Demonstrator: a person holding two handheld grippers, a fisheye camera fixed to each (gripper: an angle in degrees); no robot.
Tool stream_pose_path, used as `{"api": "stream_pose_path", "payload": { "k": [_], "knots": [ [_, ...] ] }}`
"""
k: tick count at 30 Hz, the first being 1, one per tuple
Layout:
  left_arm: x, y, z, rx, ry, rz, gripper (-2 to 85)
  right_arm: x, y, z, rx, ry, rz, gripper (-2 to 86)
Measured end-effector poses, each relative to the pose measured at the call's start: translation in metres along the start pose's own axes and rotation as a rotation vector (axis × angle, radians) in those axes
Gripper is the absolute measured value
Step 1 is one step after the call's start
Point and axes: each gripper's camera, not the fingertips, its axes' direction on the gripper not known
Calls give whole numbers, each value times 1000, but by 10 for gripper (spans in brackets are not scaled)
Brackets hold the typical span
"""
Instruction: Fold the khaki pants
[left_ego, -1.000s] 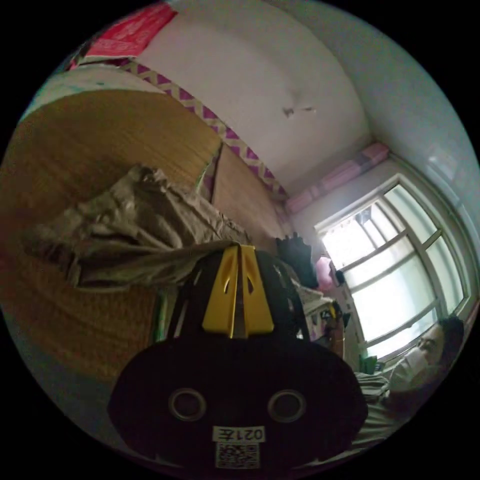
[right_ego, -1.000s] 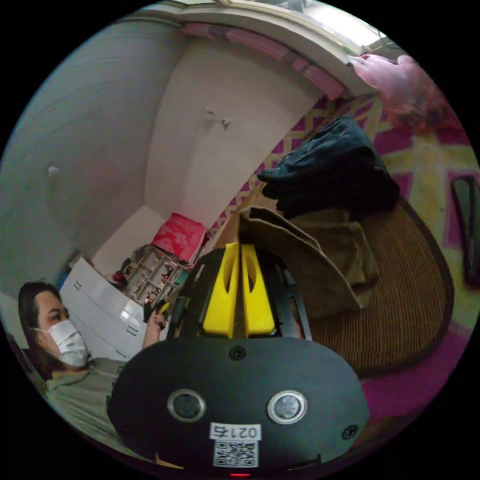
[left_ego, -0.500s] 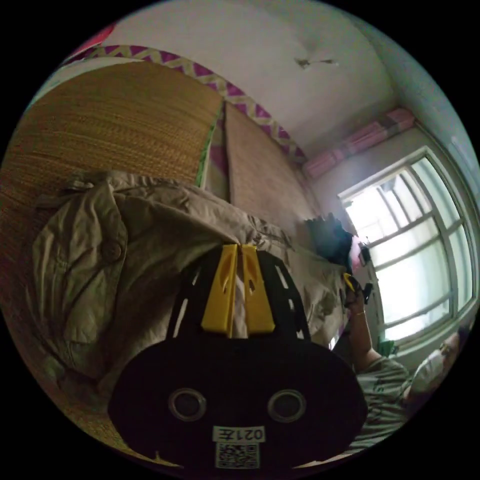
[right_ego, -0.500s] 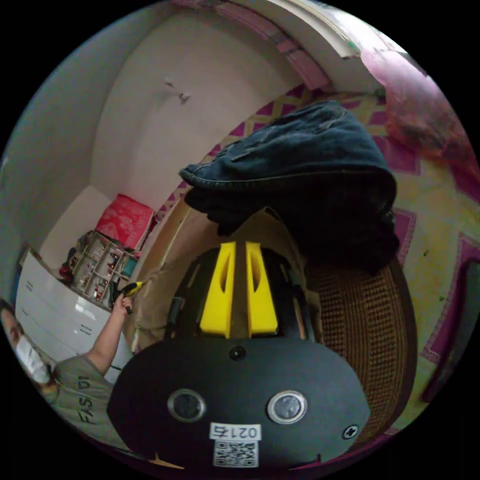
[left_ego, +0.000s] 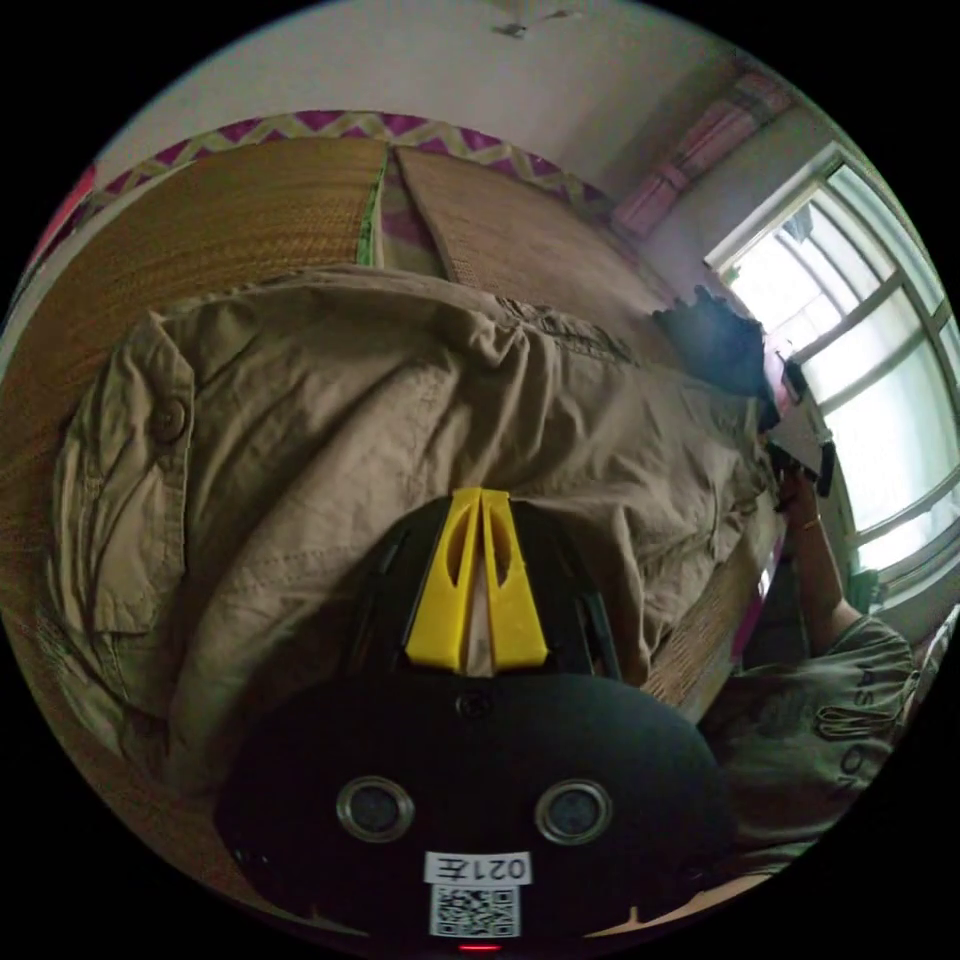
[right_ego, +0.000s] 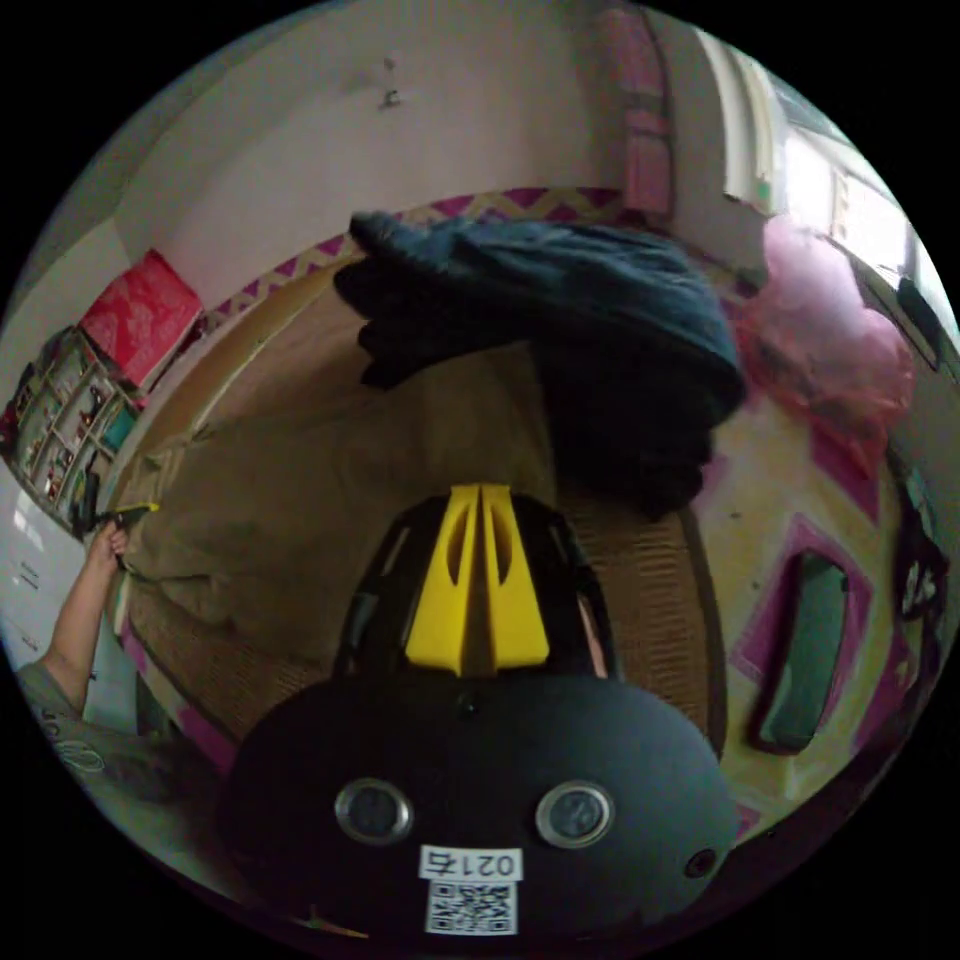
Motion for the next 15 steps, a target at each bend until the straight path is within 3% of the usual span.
{"api": "stream_pose_path", "payload": {
  "k": [4,9,13,15],
  "knots": [
    [-1,8,-9,64,72,20,-10,32,20,-20,4,-16,66,57],
    [22,28,-16,73,150,94,-10,48,35,25,-170,-198,118,129],
    [33,44,-20,58,134,108,-10,32,22,55,-210,-292,106,120],
    [29,52,-23,70,107,74,-10,11,10,81,-269,-341,75,69]
  ]
}}
